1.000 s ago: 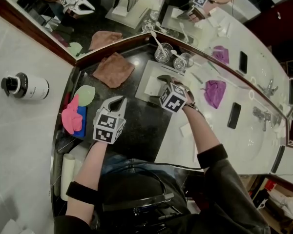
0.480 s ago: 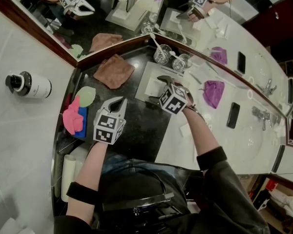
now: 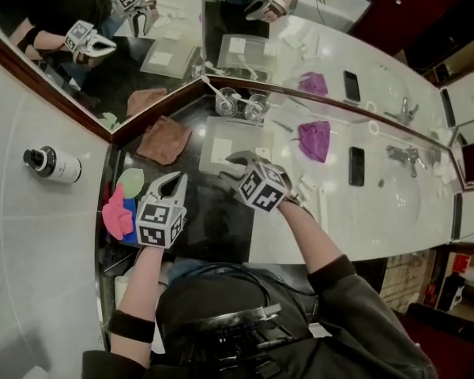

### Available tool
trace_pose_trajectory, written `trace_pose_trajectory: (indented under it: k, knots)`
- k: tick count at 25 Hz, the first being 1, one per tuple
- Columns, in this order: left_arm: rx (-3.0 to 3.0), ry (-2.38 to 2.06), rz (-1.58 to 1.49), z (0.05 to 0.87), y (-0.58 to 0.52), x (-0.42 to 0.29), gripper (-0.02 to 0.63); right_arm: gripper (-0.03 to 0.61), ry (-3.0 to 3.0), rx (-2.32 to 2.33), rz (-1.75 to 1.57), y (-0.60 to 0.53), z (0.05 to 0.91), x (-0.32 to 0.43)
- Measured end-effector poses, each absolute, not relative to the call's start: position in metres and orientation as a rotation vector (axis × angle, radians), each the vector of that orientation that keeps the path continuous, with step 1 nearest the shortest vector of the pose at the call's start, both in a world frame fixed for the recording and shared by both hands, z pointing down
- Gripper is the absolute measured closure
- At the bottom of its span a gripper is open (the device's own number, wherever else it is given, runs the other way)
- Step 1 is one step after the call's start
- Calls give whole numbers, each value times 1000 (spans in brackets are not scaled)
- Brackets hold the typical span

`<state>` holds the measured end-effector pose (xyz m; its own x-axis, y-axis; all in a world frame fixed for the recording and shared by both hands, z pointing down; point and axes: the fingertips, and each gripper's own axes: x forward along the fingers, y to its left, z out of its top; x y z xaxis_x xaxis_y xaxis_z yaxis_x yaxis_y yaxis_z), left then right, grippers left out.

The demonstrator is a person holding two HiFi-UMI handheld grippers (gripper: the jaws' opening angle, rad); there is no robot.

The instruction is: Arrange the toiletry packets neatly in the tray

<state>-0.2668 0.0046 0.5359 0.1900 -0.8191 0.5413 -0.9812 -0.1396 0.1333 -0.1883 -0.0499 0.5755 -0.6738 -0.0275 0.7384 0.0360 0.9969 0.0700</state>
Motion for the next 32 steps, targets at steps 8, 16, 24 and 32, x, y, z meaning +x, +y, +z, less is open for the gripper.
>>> trace_pose_trajectory:
  k: [8,16,24,32]
  knots:
    - [2125,-1628,466,509,17,-236,614,559,-2441,283,64,-33,523,-131]
    - [2160,-1570,479,506,27,-199,614,565,-2484,539,321,-22,524,-41]
    - [2198,-1514,480,509,27,-166,614,565,-2427,784,476,-25,550,46]
    - [2199,-1481,451,513,20,-142,614,563,-2381,815,491,-27,556,77]
